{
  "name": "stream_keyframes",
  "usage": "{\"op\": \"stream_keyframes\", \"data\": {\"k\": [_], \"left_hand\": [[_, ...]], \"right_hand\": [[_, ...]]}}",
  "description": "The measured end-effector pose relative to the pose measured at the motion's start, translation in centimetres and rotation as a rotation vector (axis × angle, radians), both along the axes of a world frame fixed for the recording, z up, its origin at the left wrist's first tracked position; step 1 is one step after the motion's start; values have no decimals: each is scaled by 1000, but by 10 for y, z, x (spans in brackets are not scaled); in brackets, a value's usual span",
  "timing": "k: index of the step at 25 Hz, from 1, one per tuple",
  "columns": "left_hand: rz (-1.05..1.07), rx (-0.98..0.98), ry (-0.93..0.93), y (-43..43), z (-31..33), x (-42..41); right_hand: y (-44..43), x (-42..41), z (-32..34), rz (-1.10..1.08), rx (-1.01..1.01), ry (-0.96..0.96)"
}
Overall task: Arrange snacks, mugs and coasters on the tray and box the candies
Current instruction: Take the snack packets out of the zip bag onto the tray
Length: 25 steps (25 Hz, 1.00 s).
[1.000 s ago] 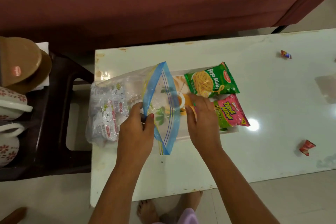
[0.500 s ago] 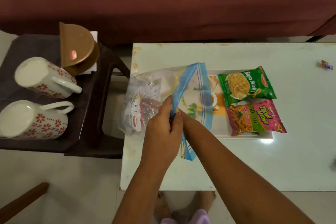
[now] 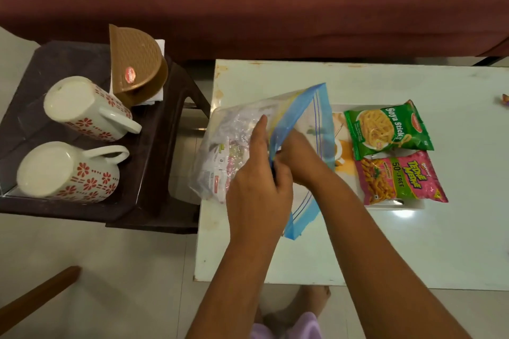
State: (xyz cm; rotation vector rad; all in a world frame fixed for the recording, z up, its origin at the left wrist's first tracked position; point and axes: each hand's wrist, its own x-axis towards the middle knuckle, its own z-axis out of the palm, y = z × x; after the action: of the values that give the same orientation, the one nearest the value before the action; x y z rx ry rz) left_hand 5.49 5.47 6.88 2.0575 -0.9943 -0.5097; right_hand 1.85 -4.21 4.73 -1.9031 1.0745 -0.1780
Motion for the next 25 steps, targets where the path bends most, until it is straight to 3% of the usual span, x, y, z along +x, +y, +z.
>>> {"op": "stream_keyframes", "data": {"k": [4,12,15,19,25], "left_hand": [[-48,39,-101,-17,10,-6],[1,257,-203,-33,14,-3],[-6,288,-208,-40,11,-4],[-28,259,-180,-45,7,-13],[-3,269,-182,-49,3,-13]], "right_hand": [[-4,-25,19,-150,-22,-153],[0,-77,50,-447,-567,-391],[-17,-97,63,-501,-655,-424],[-51,-117,53,-628,-369,-507],[-83,-176,-15,-912,-82,-242]]}}
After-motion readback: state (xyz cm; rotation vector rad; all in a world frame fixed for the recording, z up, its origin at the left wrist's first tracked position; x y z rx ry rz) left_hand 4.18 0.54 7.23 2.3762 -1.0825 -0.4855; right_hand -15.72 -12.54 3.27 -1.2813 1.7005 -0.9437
